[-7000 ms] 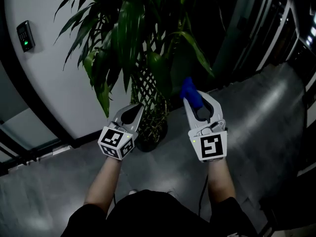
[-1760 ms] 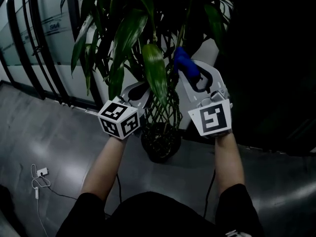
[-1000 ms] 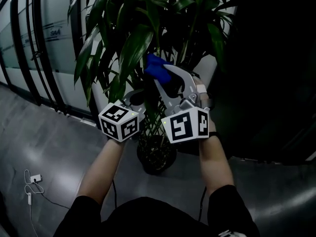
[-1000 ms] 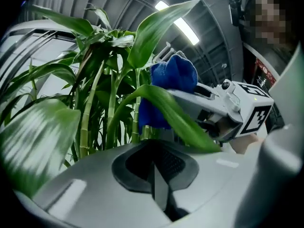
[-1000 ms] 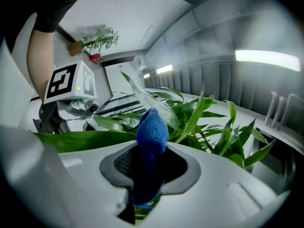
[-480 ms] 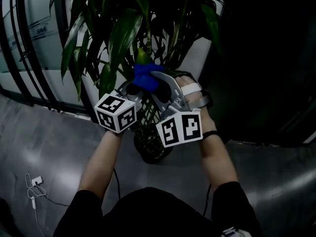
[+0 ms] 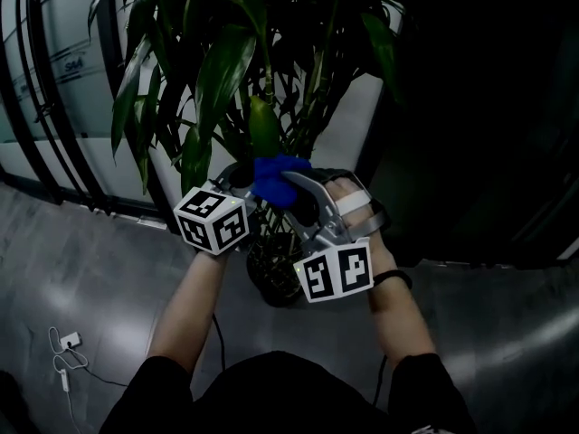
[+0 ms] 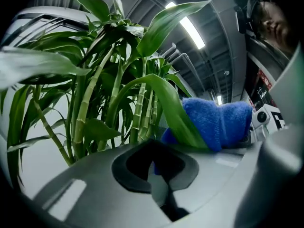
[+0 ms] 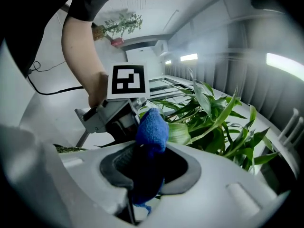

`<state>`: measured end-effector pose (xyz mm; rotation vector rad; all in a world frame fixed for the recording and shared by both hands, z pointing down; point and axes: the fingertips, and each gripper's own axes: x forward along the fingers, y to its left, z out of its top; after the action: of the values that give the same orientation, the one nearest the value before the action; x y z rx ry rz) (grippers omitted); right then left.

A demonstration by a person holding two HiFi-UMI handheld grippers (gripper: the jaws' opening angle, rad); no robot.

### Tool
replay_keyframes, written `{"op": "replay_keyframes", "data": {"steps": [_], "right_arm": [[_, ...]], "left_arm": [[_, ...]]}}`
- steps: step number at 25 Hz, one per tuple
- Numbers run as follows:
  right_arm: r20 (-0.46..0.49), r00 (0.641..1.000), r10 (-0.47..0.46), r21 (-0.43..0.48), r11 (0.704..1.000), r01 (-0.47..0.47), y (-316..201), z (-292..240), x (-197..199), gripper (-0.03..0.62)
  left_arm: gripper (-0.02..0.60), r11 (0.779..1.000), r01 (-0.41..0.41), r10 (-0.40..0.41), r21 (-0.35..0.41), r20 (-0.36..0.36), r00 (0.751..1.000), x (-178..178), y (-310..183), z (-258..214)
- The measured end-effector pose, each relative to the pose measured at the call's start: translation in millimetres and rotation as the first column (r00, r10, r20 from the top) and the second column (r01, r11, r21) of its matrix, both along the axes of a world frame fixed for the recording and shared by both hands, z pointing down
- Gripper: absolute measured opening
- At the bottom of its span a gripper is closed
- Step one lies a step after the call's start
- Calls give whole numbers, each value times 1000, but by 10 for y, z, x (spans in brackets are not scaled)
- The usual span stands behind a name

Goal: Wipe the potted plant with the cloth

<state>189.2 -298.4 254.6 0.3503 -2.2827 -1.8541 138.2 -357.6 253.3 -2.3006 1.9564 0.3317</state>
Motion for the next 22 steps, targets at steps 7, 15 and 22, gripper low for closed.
{"op": "replay_keyframes", "data": {"steps": [7,15,22], "right_arm": [[-39,999,14,-56,998,-16,8,312,55,106],[-87,996,15,-139,990,-27,18,731,132,106],[-106,994,28,-191,980,-48,-12,902,140,106]], "left_arm": [[6,1000,17,-18,-21,-36,999,-53,20,144],[6,997,29,-33,-65,-71,997,-64,53,411],[6,995,25,-33,-95,-82,996,-71,102,583]]}}
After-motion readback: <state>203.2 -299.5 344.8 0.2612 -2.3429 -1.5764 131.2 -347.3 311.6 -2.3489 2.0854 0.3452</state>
